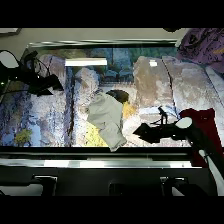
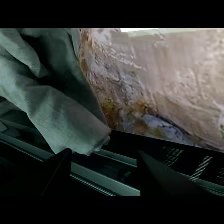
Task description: Fold the clothes and pants, and hang the long-sleeved shirts on hangers.
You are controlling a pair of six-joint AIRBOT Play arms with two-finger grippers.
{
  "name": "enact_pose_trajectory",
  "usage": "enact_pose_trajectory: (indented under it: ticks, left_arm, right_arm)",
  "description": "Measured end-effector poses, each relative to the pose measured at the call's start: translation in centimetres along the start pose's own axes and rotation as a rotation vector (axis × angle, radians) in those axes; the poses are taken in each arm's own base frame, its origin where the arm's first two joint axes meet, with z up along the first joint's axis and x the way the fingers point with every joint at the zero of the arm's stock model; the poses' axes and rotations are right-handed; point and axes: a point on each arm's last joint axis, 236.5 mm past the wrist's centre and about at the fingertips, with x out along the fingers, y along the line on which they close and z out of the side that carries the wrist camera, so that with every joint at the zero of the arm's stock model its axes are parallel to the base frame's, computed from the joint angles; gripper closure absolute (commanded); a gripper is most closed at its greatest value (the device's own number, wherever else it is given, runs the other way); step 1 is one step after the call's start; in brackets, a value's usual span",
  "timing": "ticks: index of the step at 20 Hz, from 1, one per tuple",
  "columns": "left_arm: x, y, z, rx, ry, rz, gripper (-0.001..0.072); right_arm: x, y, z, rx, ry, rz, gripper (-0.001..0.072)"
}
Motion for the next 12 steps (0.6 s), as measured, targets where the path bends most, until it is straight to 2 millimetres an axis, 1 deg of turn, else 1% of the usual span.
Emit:
enact_pose_trajectory:
  ticks: [3, 4, 5, 7, 8, 10, 12]
  left_arm:
    - [-0.1, 0.3, 0.1, -0.006, -0.002, 0.002, 0.0082]
    - [-0.1, 0.4, 0.1, -0.008, -0.002, 0.003, 0.0082]
    - [-0.1, 0.5, 0.2, -0.009, -0.002, 0.003, 0.0081]
    - [0.0, 0.5, 0.1, -0.011, 0.002, 0.004, 0.008]
    - [0.0, 0.6, 0.1, -0.015, 0.005, 0.005, 0.008]
    - [0.7, 0.9, -0.1, -0.026, 0.026, 0.01, 0.008]
    - [2.3, 1.0, -0.5, -0.026, 0.058, -0.004, 0.008]
  right_arm:
    - [2.8, 0.7, -1.2, 0.014, -0.003, 0.023, 0.0234]
    - [3.7, 0.7, -1.5, 0.018, 0.002, 0.024, 0.0268]
    - [4.5, 0.7, -1.8, 0.026, 0.005, 0.021, 0.038]
    - [5.7, 0.8, -2.0, 0.037, 0.007, 0.026, 0.0661]
    - [6.0, 0.9, -2.1, 0.039, 0.006, 0.032, 0.0679]
    - [6.4, 1.2, -2.0, 0.041, 0.001, 0.046, 0.0679]
    - [6.6, 1.6, -1.9, 0.039, -0.002, 0.057, 0.068]
